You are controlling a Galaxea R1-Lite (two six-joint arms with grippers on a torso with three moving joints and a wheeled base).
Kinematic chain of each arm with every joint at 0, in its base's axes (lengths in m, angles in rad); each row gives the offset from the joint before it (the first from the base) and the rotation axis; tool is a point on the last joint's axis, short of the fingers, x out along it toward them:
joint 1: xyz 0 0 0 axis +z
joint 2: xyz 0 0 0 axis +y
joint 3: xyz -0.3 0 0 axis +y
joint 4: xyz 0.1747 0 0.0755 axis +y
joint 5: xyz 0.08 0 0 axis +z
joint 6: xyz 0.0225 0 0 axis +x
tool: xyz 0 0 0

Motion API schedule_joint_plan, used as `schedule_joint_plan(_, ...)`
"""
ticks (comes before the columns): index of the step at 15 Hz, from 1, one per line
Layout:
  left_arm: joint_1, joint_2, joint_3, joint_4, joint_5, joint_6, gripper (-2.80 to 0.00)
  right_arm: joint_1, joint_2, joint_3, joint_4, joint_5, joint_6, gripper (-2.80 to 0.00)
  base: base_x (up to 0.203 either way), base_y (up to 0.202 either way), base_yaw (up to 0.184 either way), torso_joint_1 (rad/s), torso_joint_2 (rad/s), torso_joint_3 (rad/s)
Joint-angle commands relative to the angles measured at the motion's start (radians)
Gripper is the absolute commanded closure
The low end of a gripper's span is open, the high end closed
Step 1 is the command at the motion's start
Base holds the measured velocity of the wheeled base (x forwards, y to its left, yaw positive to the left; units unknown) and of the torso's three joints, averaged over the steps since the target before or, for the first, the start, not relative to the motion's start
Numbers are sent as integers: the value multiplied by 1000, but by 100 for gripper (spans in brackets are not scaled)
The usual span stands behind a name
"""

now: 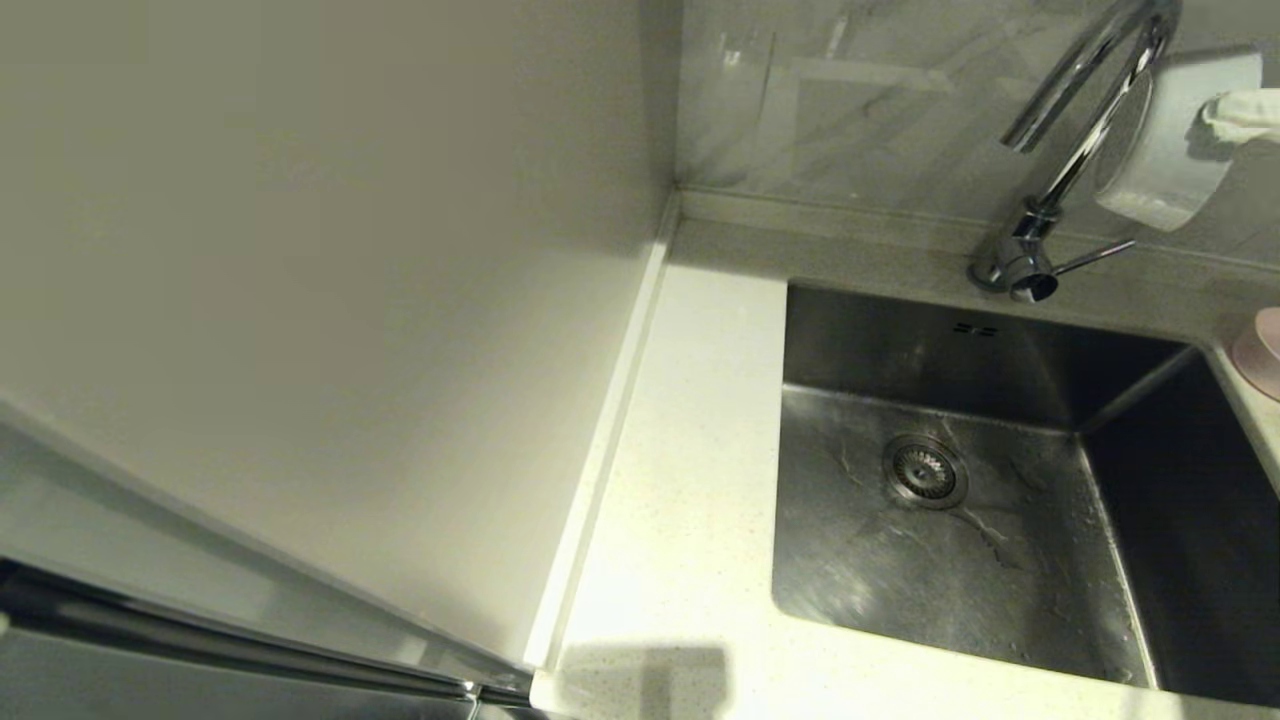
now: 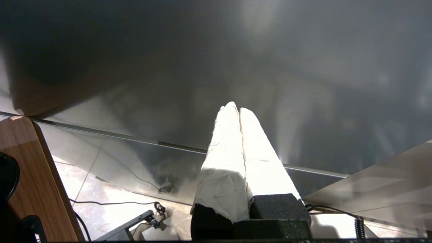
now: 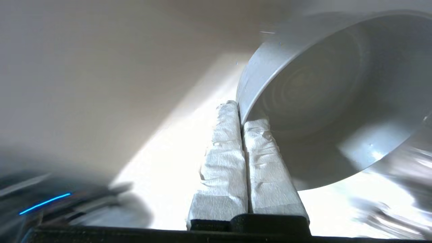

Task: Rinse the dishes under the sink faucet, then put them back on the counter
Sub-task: Put a bowl back to the table from the sink

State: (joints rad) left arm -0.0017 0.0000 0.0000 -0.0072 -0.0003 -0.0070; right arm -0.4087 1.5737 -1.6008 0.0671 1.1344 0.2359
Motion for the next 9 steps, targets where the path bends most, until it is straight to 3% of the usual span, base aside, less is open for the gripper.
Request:
schedule_joint_plan(1,0,0,3,0,0,-1,0,23,28,-31,413,-660,-223,0,0,0,0,0,0,0)
schedule_joint_plan(2,0,0,3,0,0,-1,0,7,33,-25,569,-852,-326,0,0,0,0,0,0,0)
schedule_joint_plan(3,0,0,3,0,0,-1,0,-18,28,-8,639,-973,-412,0,0,0,0,0,0,0)
schedule_joint_plan(6,0,0,3,0,0,-1,0,-55,16,1,619,-1305,-547,0,0,0,0,0,0,0)
schedule_joint_plan(7,0,0,3,0,0,-1,0,-61,16,11,568,-1386,-580,0,0,0,0,0,0,0)
schedule_joint_plan(9,0,0,3,0,0,-1,0,-109,14,20,539,-1400,-623,0,0,0,0,0,0,0)
